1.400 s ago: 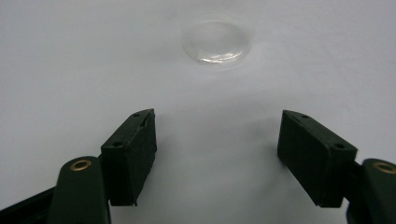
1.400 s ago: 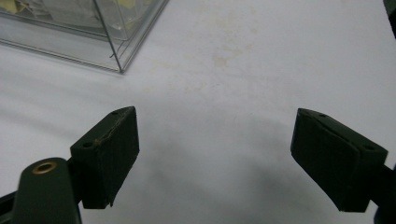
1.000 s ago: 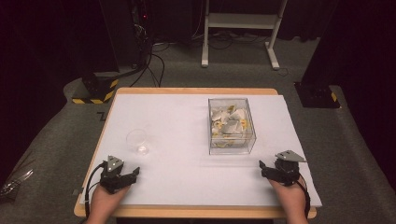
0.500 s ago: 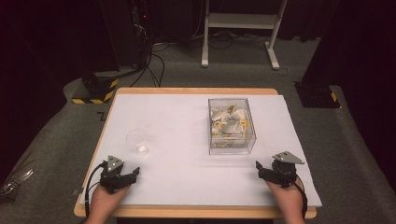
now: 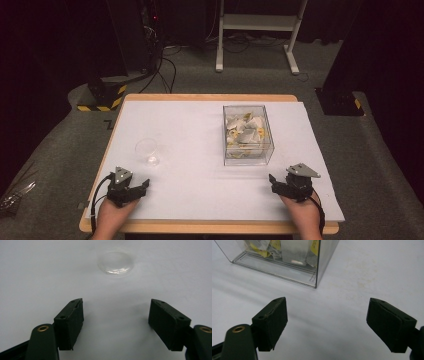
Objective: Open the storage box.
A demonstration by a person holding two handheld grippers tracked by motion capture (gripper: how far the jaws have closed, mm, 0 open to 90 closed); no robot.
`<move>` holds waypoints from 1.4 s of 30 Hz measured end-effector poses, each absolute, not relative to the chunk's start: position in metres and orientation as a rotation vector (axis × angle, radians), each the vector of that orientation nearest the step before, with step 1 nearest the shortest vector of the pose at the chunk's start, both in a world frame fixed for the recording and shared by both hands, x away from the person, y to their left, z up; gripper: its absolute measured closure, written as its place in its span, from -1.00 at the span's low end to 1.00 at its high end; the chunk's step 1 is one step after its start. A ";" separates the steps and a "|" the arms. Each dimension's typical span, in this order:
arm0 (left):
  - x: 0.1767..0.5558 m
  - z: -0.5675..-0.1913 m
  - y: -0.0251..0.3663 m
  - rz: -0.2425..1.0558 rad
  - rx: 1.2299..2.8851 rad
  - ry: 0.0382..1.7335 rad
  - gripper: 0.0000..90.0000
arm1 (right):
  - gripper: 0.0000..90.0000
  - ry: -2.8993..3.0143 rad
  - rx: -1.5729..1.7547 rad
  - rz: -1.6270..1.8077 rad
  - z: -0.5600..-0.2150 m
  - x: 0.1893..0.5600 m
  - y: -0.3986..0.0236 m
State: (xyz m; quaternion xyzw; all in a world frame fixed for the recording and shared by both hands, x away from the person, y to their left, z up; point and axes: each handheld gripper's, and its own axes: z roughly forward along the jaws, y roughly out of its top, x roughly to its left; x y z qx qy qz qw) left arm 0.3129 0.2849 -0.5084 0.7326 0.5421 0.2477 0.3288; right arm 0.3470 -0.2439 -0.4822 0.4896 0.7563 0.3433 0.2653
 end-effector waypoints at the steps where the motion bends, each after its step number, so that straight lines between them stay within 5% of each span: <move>1: 0.313 -0.508 0.285 0.649 1.917 1.419 -0.37 | -0.62 2.044 1.312 0.930 -0.482 0.347 -0.243; 42: 0.313 -0.508 0.285 0.647 1.916 1.419 -0.37 | -0.62 2.167 1.166 0.987 -0.480 0.333 -0.195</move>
